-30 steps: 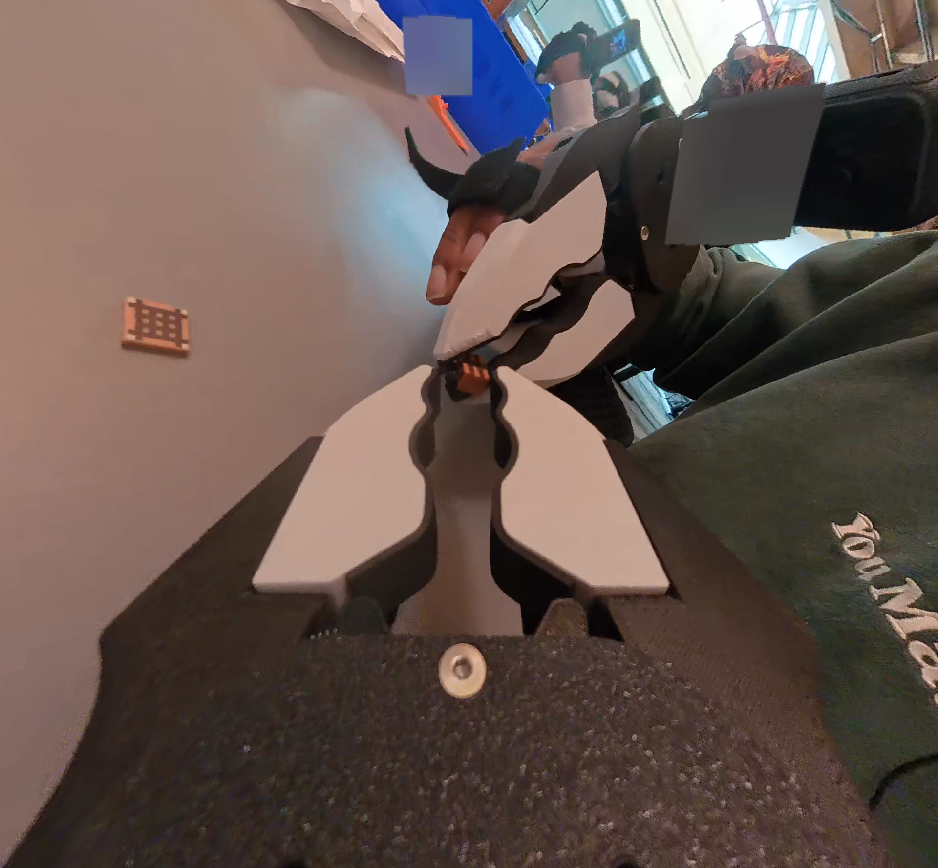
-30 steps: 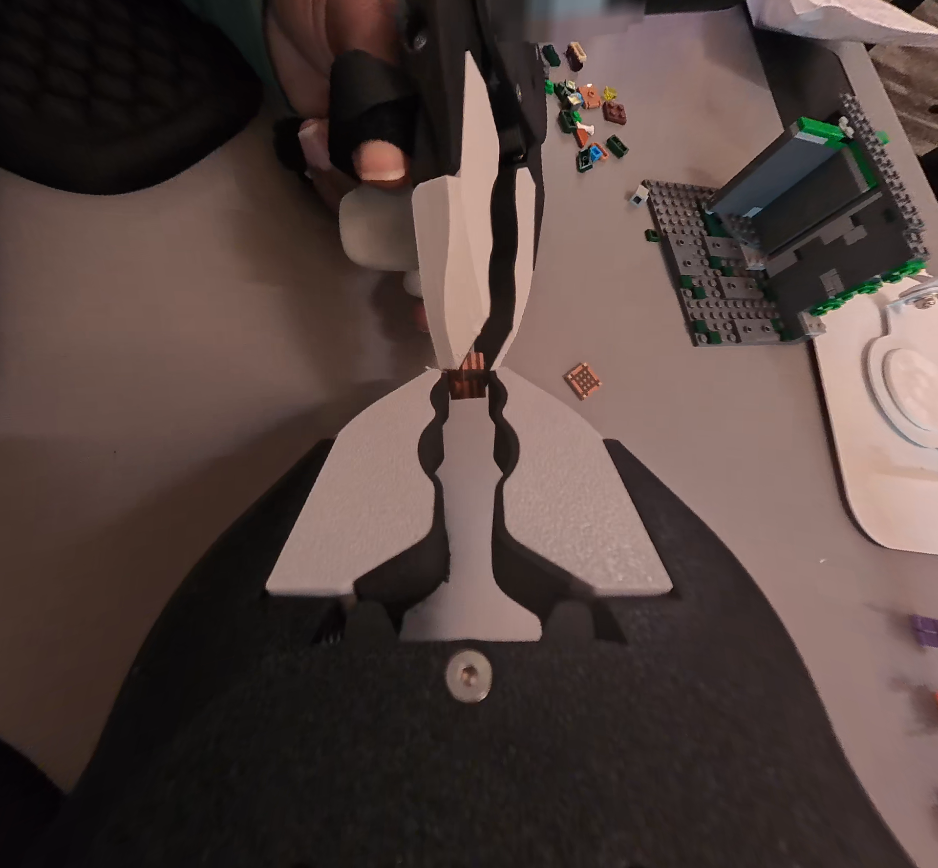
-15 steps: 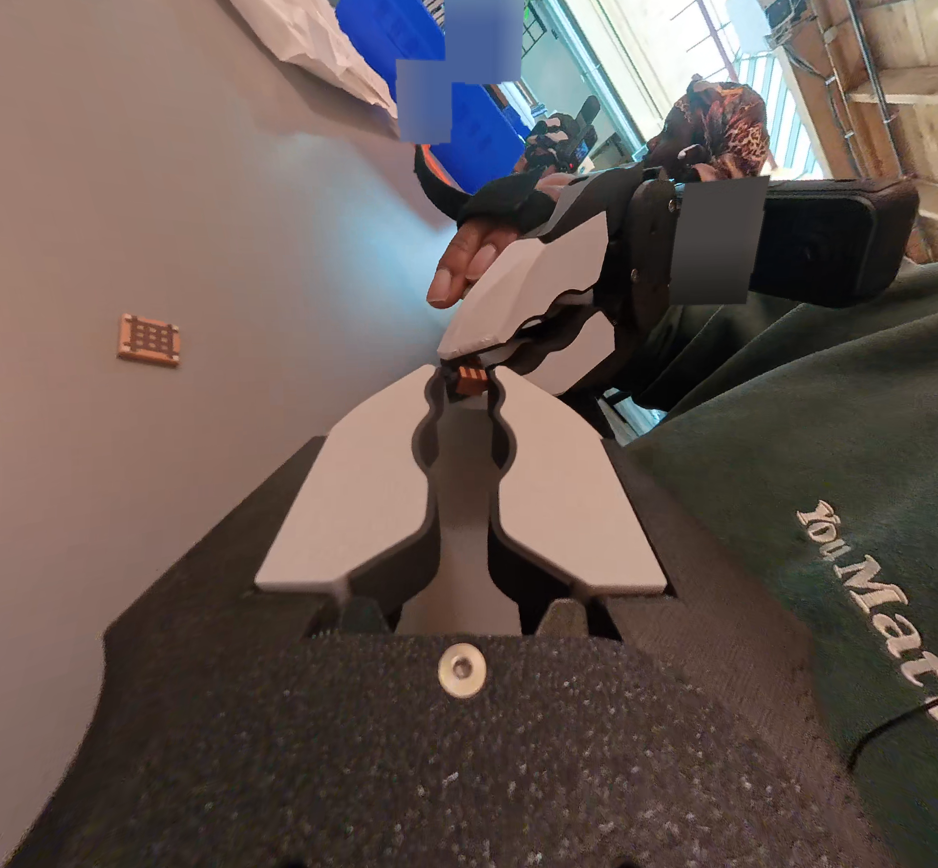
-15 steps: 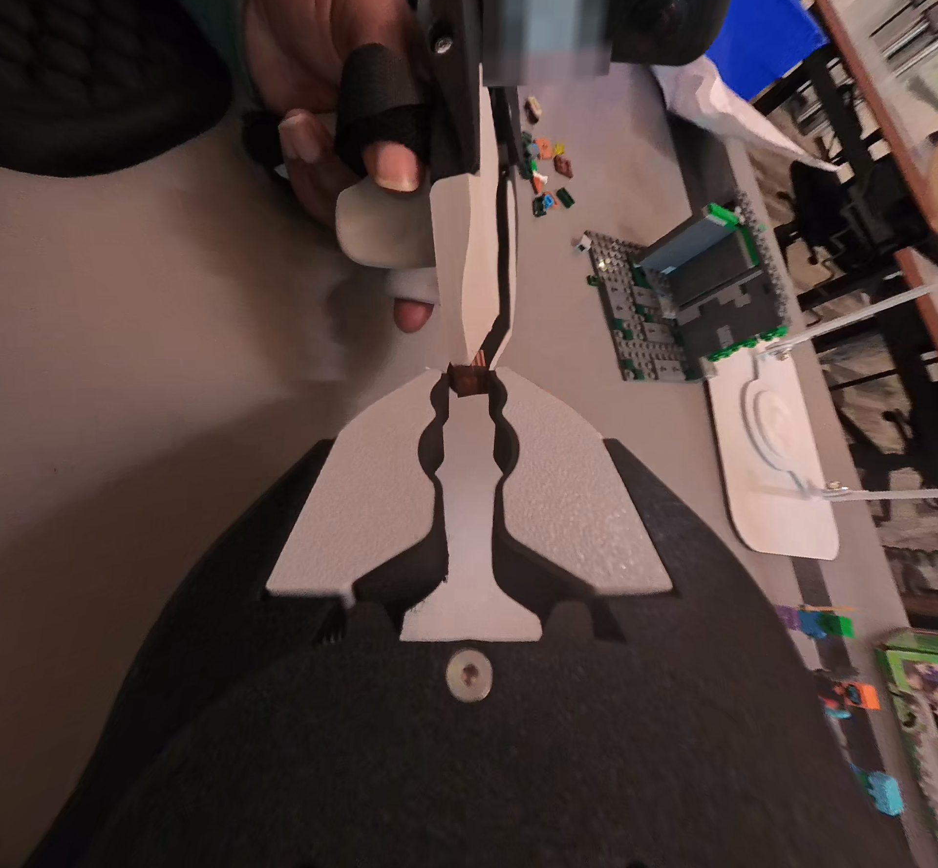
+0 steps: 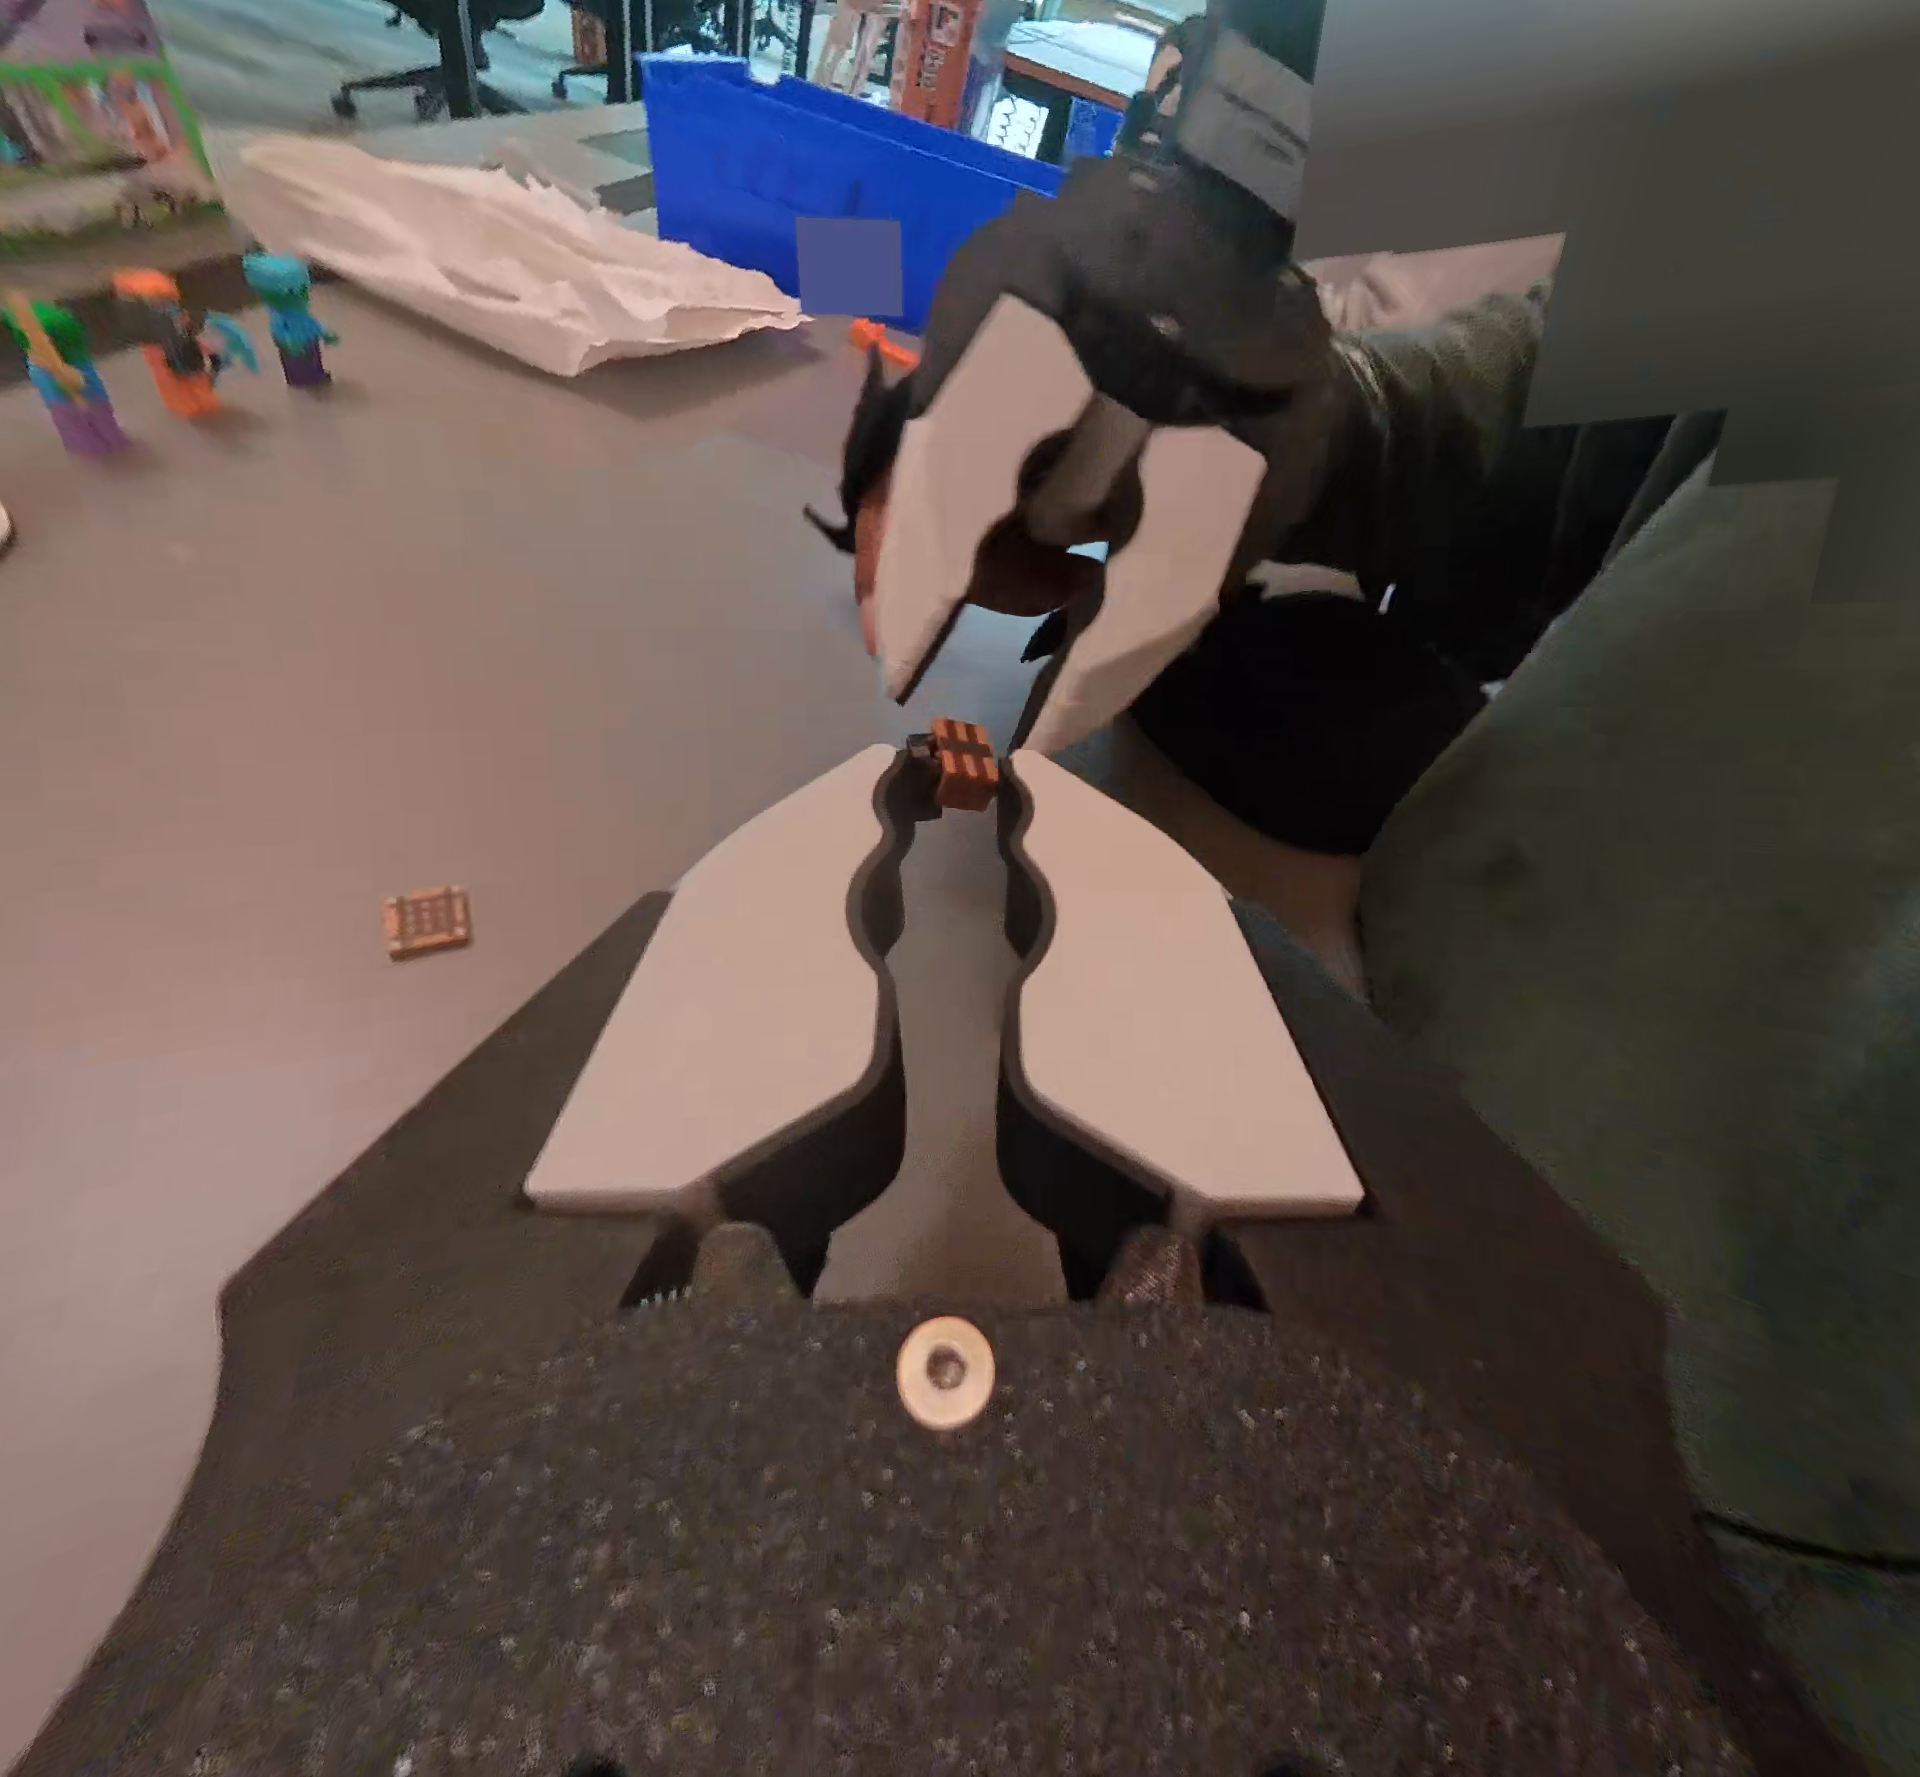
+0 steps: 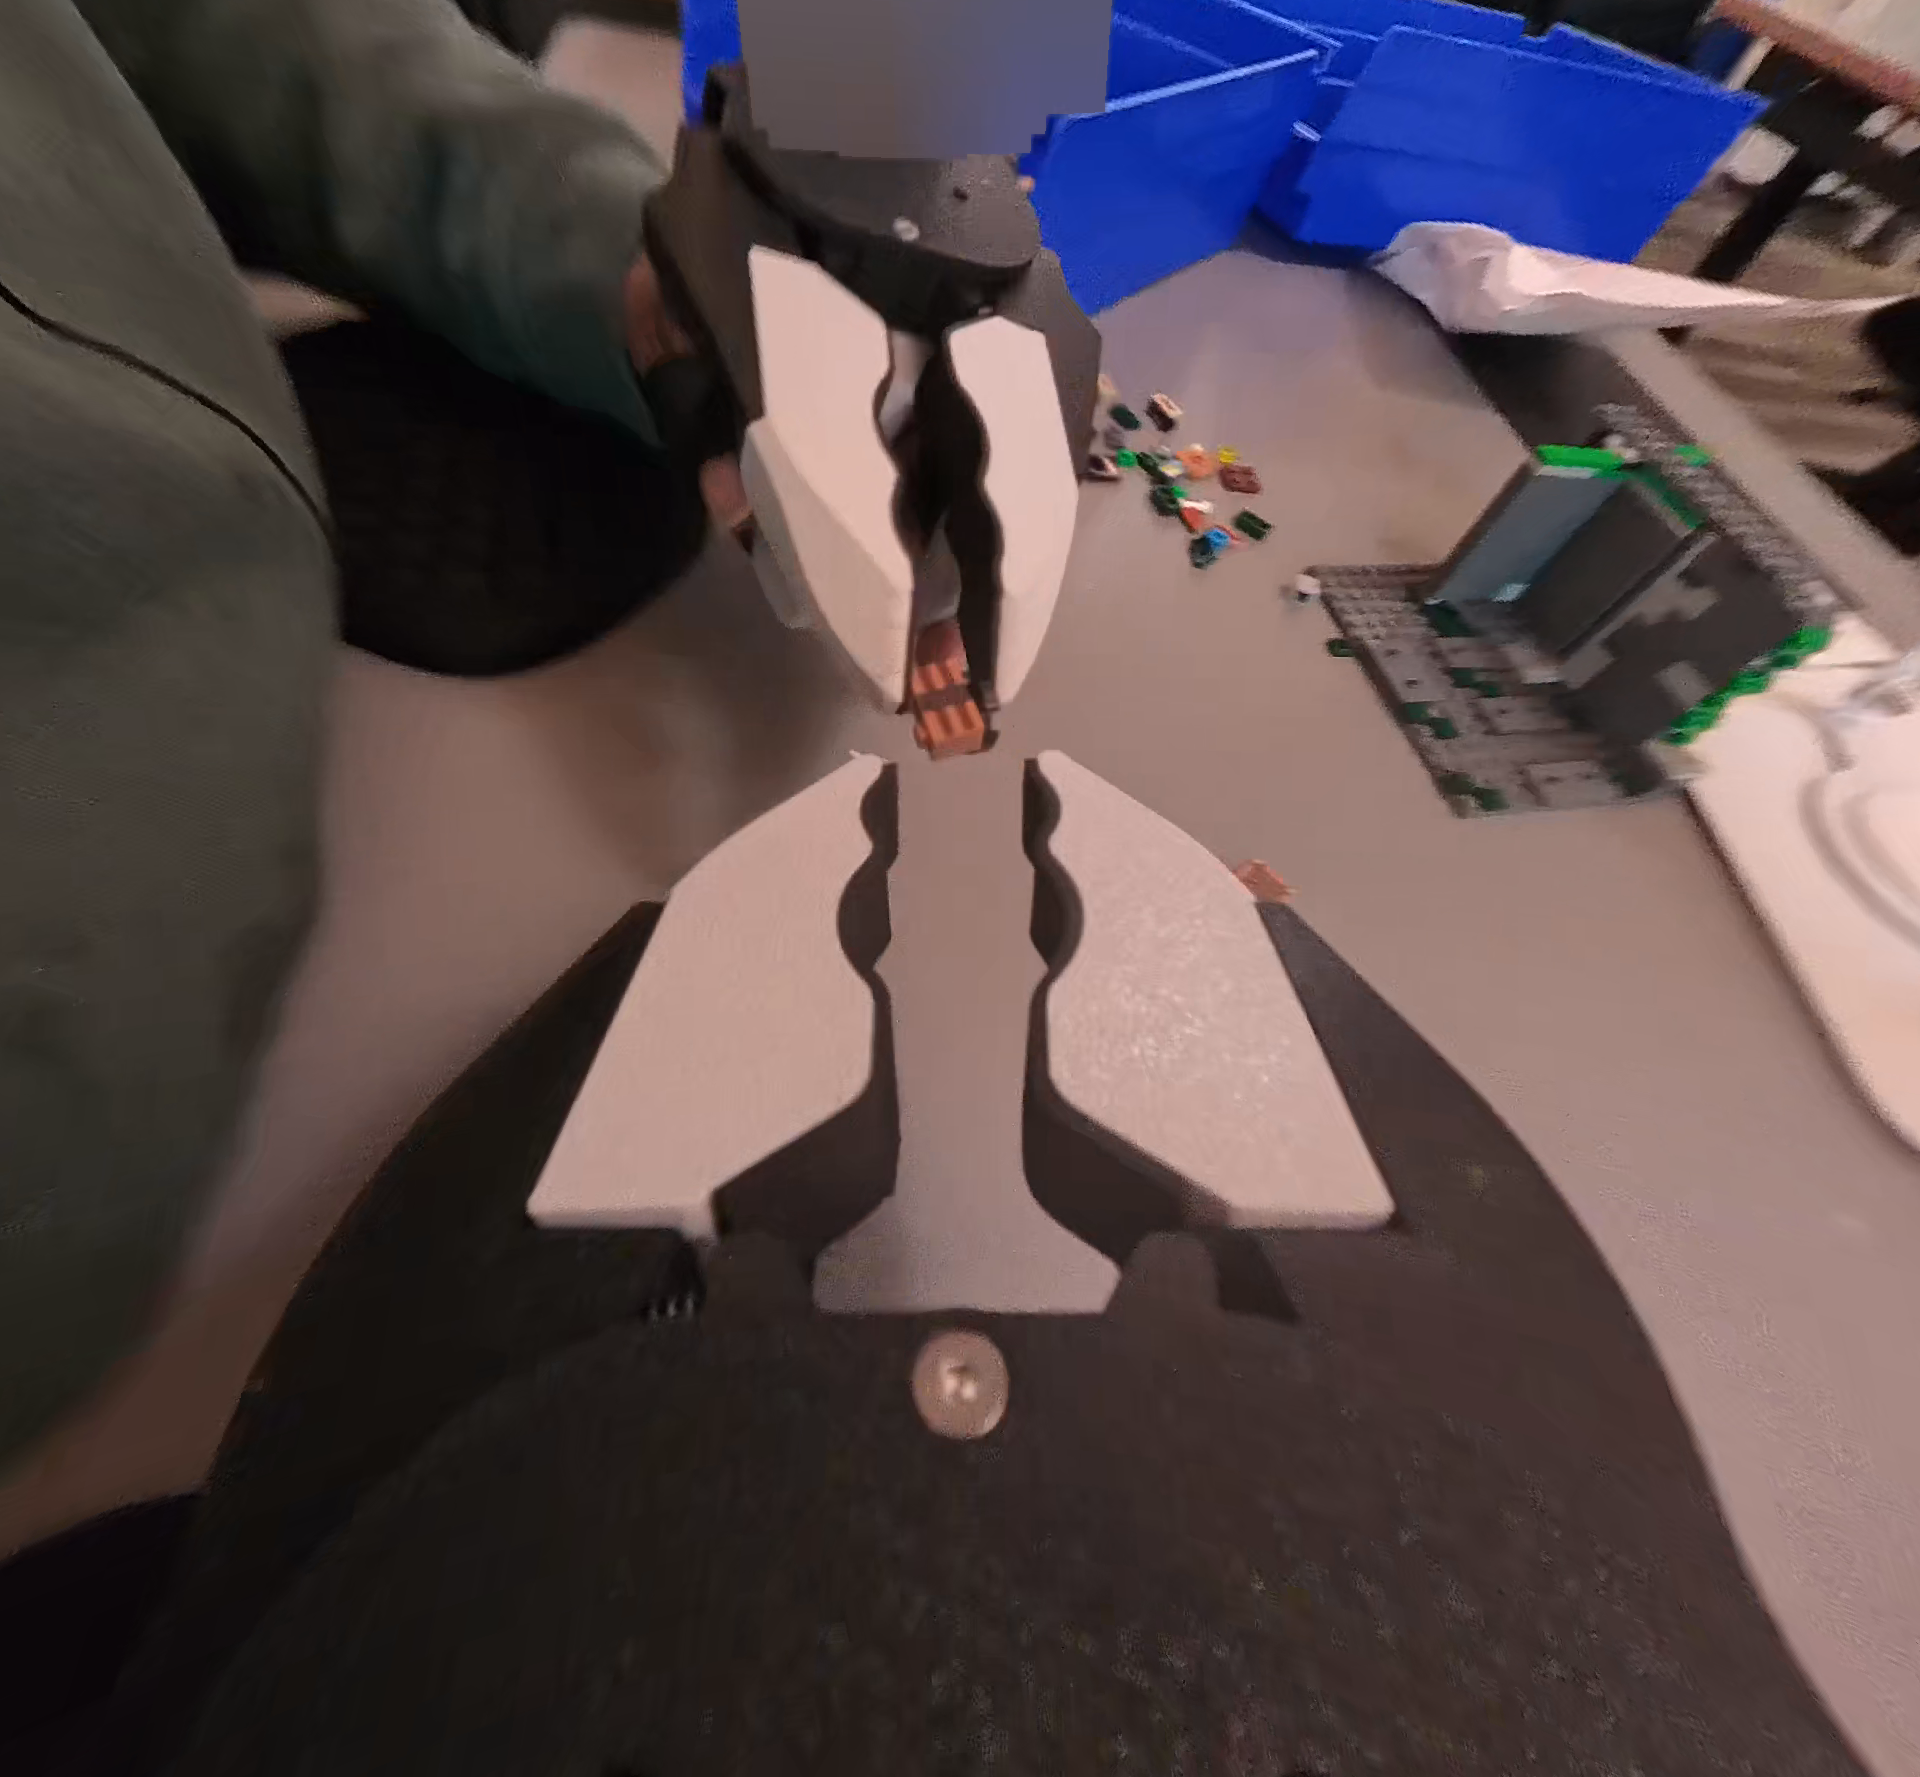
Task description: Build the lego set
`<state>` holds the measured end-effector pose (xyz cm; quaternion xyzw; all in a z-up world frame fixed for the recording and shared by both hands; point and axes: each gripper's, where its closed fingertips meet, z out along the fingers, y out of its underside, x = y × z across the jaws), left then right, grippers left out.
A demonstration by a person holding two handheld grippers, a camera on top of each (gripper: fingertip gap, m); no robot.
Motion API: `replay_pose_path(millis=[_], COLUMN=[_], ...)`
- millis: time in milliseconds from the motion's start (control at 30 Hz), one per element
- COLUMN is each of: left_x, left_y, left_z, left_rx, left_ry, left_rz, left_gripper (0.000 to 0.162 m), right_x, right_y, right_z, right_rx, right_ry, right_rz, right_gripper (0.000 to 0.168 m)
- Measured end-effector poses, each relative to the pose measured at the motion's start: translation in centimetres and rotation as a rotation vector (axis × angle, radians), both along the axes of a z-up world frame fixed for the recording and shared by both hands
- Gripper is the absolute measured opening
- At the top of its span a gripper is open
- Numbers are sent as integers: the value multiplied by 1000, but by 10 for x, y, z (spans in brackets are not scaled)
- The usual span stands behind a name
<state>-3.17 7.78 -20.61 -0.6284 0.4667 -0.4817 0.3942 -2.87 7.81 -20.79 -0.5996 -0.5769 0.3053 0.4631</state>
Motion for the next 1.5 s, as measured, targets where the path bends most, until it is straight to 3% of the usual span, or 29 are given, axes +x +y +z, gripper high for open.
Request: replay_pose_path(millis=[133,333,767,1167,1500], left_x=[2,5,7,3,6], left_y=[-14,-28,-49,-57,-58], left_z=[4,11,14,3,-9], left_rx=[188,304,532,494,448], left_ry=[32,36,95,122,182], left_rz=[-40,-79,-144,-202,-242], left_gripper=[15,15,16,15,15], right_x=[-3,-7,-6,-9,-6], right_y=[-13,-27,-48,-55,-55], right_z=[9,8,10,0,-13], right_rx=[-132,-84,-62,-33,123], right_ry=[78,61,66,10,-102], right_rz=[85,153,228,220,201], right_gripper=[24,16,15,15,15])
